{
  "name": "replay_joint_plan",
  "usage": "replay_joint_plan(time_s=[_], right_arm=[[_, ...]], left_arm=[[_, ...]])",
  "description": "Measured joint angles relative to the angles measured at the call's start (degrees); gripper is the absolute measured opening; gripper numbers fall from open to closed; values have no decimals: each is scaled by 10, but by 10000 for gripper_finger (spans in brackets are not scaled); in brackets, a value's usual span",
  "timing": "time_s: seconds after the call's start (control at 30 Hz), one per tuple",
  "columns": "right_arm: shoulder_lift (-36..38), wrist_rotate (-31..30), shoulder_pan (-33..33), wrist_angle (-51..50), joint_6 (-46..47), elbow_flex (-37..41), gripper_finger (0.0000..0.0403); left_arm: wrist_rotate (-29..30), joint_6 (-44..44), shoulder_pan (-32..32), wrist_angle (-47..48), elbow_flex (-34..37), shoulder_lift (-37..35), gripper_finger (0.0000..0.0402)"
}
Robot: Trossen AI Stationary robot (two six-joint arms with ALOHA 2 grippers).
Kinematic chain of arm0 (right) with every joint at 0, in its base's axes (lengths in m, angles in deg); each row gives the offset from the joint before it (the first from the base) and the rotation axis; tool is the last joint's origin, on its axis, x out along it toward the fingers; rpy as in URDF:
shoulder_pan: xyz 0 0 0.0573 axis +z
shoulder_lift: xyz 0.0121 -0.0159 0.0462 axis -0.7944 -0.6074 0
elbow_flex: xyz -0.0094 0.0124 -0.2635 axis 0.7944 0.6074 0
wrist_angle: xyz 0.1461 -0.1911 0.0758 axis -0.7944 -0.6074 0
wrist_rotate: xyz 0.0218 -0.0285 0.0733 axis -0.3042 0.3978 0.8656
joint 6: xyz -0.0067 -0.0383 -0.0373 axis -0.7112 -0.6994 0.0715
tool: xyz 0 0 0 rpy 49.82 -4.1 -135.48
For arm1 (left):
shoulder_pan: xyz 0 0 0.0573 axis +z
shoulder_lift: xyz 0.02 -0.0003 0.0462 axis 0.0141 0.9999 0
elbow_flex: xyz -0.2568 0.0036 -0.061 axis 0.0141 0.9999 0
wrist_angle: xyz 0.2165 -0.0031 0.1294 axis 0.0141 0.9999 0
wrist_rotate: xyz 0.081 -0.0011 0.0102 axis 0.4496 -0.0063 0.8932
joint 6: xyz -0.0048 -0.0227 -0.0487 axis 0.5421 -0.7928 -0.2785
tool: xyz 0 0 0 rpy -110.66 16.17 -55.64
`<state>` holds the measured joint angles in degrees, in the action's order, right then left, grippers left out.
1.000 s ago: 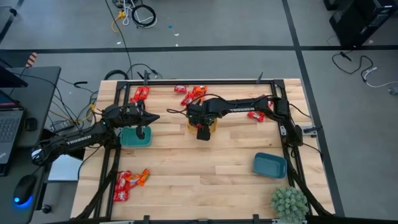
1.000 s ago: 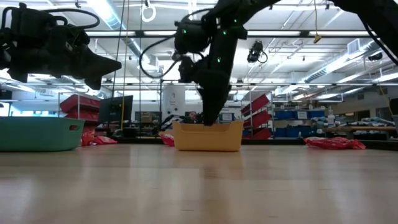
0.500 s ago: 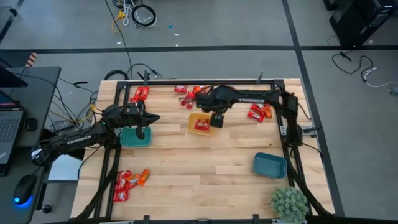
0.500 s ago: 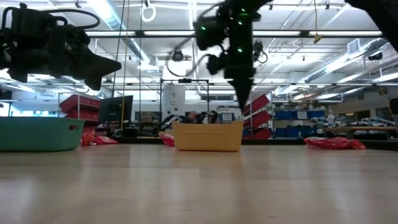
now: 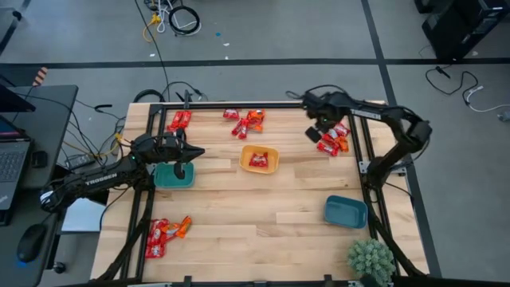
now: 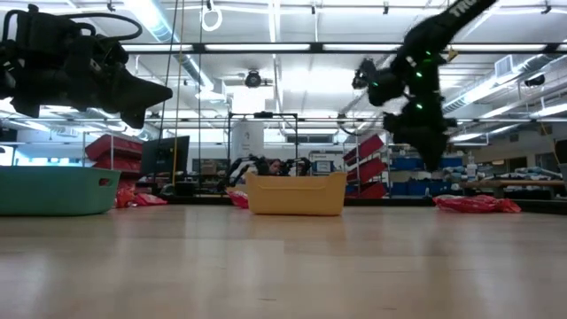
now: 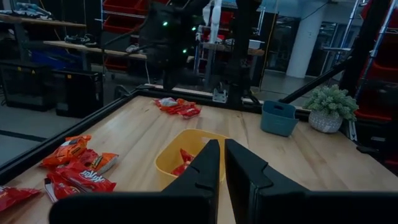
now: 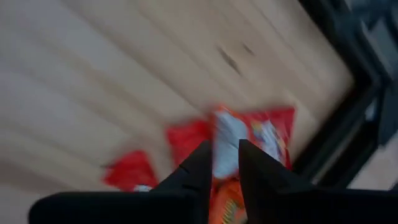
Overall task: Sort candy
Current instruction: Move the orange candy on the table
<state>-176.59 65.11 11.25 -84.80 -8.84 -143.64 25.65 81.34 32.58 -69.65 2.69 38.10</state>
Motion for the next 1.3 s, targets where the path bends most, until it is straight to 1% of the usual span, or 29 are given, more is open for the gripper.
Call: replay_joint_plan(time_s=[0.07, 0.13, 0.2, 0.3, 0.43, 0.53, 0.63, 0.73, 0.9, 0.97, 1.03, 1.13, 1.23, 1.3], right_arm=[[5, 0, -31, 5, 16, 21, 65], [4, 0, -55, 8, 34, 38, 74], [1, 0, -78, 20, 41, 54, 92], [-5, 0, -104, 43, 37, 69, 130], [-8, -10, -109, 73, 30, 70, 189], [-8, -15, -112, 75, 29, 70, 226], [-8, -17, -112, 76, 29, 70, 248], [-8, -15, -111, 79, 38, 70, 254], [-8, 1, -109, 89, 63, 70, 240], [-8, 2, -103, 91, 73, 70, 228], [-8, 2, -95, 92, 82, 70, 207], [-8, 18, -77, 111, 83, 83, 158], [-8, 15, -62, 132, 87, 105, 90], [-9, -5, -55, 142, 100, 115, 41]], left_arm=[[0, 0, 0, 0, 0, 0, 28], [0, 0, 0, 0, 0, 0, 28], [0, 0, 0, 0, 0, 0, 28], [0, 0, 0, 0, 0, 0, 28], [0, 0, 0, 0, 0, 0, 28], [0, 0, 0, 1, 0, 0, 28], [0, 0, 0, 4, 0, 0, 28], [0, 0, 0, 5, 0, 0, 28], [0, 0, 0, 6, 0, 0, 28], [0, 0, 0, 6, 0, 0, 28], [0, 0, 0, 6, 0, 0, 28], [0, 0, 0, 6, 0, 0, 28], [0, 0, 0, 6, 0, 0, 28], [0, 0, 0, 5, 0, 0, 28]])
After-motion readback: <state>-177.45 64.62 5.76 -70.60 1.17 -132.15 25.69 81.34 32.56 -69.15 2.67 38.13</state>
